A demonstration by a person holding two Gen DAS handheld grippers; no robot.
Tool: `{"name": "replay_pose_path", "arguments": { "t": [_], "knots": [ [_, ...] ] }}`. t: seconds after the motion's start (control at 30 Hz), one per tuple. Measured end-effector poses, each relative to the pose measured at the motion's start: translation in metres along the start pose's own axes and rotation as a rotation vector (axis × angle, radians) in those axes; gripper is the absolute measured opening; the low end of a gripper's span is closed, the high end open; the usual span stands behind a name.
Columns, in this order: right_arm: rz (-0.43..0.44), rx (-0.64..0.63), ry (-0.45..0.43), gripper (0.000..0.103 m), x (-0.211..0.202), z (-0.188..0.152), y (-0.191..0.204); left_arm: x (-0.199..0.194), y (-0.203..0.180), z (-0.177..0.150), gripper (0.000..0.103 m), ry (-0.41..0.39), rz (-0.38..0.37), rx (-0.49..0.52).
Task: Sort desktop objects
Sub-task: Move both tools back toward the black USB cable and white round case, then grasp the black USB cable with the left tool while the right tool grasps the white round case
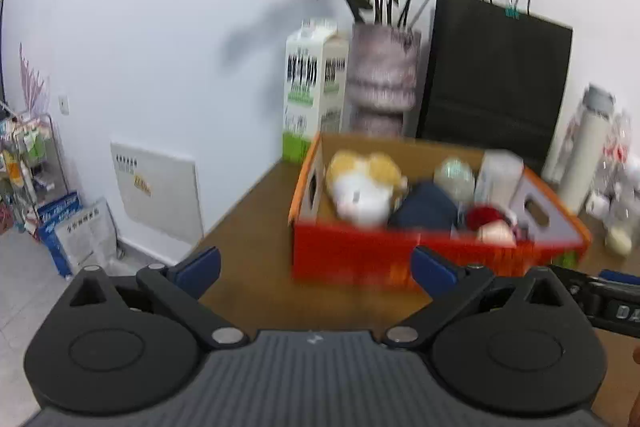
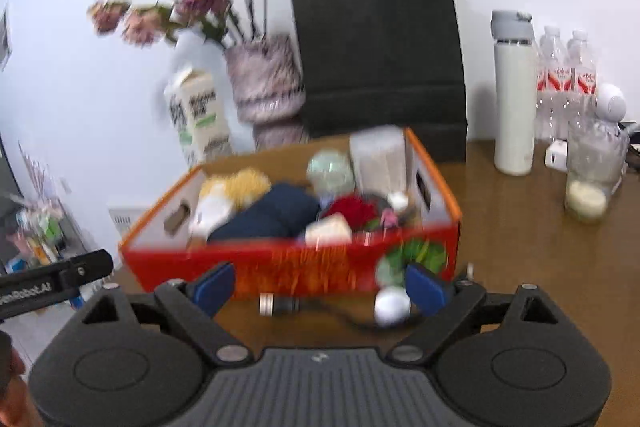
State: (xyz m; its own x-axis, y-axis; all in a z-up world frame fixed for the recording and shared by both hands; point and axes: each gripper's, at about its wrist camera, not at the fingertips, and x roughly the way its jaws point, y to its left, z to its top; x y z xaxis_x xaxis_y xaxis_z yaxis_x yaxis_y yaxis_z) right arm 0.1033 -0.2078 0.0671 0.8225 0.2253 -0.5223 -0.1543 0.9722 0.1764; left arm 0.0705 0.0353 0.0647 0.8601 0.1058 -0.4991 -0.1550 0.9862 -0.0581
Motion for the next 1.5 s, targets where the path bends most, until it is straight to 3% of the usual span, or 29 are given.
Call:
{"name": "replay_pose_path", "arguments": {
  "t": [0.07,0.17,0.3,0.67,0.87,1.0,1.2,1.27,1.33,1.4,1.43,1.5],
  "knots": [
    [-0.015,-0.007,0.045,0.092,0.001,-0.015,0.005,-0.006,0.003,-0.018,0.103,0.046,-0.021,0.015],
    [-0.008,-0.041,0.071,0.092,-0.004,-0.038,0.008,-0.016,0.006,-0.048,0.103,0.082,0.008,0.024],
    [-0.030,0.003,0.100,0.092,-0.017,-0.061,0.003,-0.034,0.011,-0.078,0.103,0.141,-0.011,0.043],
    [-0.022,0.072,0.069,0.094,-0.054,-0.090,-0.013,-0.061,-0.003,-0.103,0.103,0.166,-0.043,0.092],
    [-0.043,0.066,0.031,0.094,-0.058,-0.080,-0.020,-0.061,-0.018,-0.097,0.103,0.153,-0.080,0.129],
    [-0.079,0.070,-0.051,0.093,-0.061,-0.062,-0.036,-0.053,-0.032,-0.079,0.103,0.111,-0.102,0.152],
    [-0.090,0.162,-0.083,0.086,-0.045,-0.021,-0.069,-0.025,-0.073,-0.049,0.103,0.055,-0.247,0.273],
    [-0.065,0.143,-0.070,0.081,-0.033,-0.007,-0.071,-0.008,-0.085,-0.037,0.101,0.048,-0.276,0.300],
    [-0.034,0.092,-0.059,0.073,-0.018,0.002,-0.068,0.010,-0.094,-0.030,0.090,0.056,-0.297,0.309],
    [-0.013,0.020,-0.009,0.069,0.007,0.008,-0.062,0.029,-0.097,-0.028,0.086,0.092,-0.307,0.305],
    [-0.018,-0.003,0.015,0.058,0.017,0.009,-0.058,0.036,-0.095,-0.028,0.085,0.110,-0.306,0.292],
    [-0.018,-0.037,0.045,0.052,0.035,0.008,-0.051,0.046,-0.087,-0.030,0.085,0.128,-0.309,0.263]
  ]
}}
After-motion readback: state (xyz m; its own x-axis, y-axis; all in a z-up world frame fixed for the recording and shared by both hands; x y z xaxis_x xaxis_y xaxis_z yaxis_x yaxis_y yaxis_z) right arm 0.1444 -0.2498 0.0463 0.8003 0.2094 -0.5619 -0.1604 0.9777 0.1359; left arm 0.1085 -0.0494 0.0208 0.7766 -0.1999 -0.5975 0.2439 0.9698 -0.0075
